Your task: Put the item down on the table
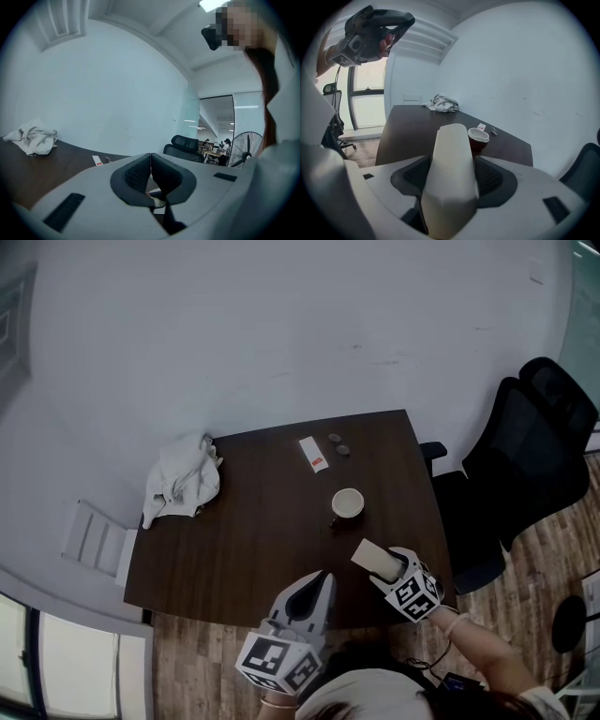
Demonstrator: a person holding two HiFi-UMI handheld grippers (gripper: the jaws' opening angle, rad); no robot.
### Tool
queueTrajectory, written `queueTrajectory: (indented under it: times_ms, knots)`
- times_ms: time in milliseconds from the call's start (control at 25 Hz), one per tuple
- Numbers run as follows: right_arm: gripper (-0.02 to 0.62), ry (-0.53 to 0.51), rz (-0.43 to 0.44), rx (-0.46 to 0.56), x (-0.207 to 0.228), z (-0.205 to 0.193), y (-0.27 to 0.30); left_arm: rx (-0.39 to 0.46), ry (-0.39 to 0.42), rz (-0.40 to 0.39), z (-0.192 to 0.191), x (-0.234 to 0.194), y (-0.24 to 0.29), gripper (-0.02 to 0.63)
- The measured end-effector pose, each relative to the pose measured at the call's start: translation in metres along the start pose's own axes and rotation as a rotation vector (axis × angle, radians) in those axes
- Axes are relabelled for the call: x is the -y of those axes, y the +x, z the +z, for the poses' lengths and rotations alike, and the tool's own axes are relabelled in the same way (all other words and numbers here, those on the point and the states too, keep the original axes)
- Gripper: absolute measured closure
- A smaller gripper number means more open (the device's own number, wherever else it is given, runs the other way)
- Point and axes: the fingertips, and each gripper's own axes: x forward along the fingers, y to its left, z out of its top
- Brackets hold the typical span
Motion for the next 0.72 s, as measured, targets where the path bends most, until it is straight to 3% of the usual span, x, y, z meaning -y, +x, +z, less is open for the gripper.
queueTrajectory:
  times_ms: [720]
  knots:
    - [0.29,0.018,0.067,-0.113,0.001,-0.046,0.038,-0.028,-0.02,0.025,-0.01,-0.015,0.003,0.588]
